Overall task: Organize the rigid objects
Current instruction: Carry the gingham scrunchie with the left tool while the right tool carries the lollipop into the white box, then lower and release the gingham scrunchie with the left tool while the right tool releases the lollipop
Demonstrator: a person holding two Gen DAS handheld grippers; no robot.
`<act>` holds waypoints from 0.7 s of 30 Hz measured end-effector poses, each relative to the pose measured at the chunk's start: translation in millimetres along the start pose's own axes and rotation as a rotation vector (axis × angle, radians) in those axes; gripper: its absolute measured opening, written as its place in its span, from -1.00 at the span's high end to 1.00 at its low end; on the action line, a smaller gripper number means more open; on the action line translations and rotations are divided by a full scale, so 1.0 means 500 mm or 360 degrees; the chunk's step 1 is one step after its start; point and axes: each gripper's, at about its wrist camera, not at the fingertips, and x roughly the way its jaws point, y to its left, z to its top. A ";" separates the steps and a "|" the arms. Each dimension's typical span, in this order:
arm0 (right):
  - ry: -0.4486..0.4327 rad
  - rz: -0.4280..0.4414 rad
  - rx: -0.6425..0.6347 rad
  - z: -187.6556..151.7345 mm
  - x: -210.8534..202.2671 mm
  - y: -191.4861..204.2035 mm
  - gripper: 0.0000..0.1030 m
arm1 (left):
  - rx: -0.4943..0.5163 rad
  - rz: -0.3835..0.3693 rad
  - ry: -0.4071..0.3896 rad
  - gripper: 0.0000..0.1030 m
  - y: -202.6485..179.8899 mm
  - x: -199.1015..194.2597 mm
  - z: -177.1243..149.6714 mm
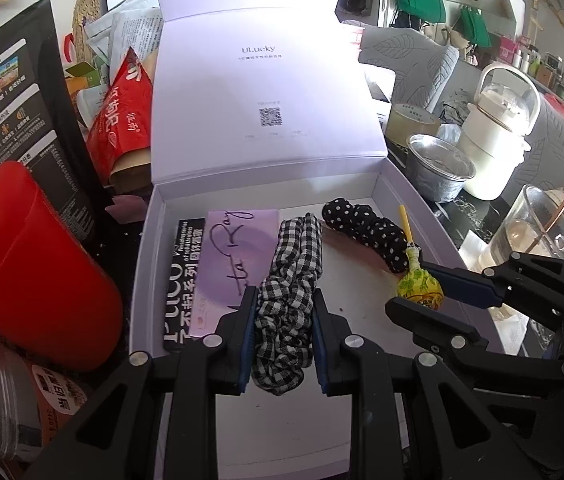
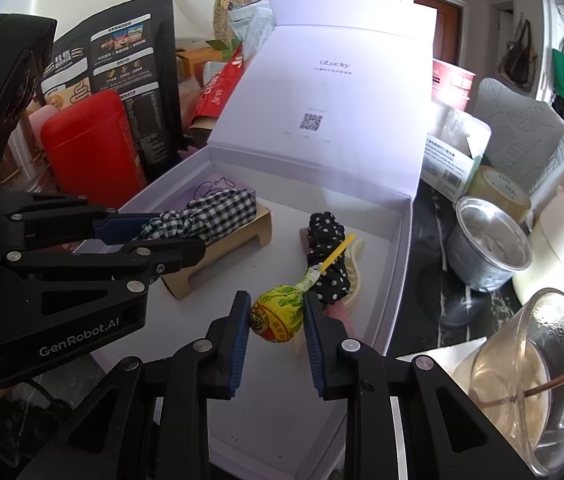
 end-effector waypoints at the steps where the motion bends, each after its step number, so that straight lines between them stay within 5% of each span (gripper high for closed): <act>1: -0.0004 -0.0005 0.0005 0.001 -0.003 -0.001 0.49 | 0.0000 -0.0015 0.0002 0.54 -0.002 -0.001 -0.001; 13: -0.0024 -0.0067 0.0014 -0.007 -0.046 -0.011 0.36 | 0.0013 -0.0088 0.0106 0.54 -0.035 0.004 -0.025; 21: -0.0027 -0.0103 0.0024 -0.012 -0.065 -0.008 0.34 | -0.0005 -0.0015 0.0084 0.54 -0.025 -0.002 -0.035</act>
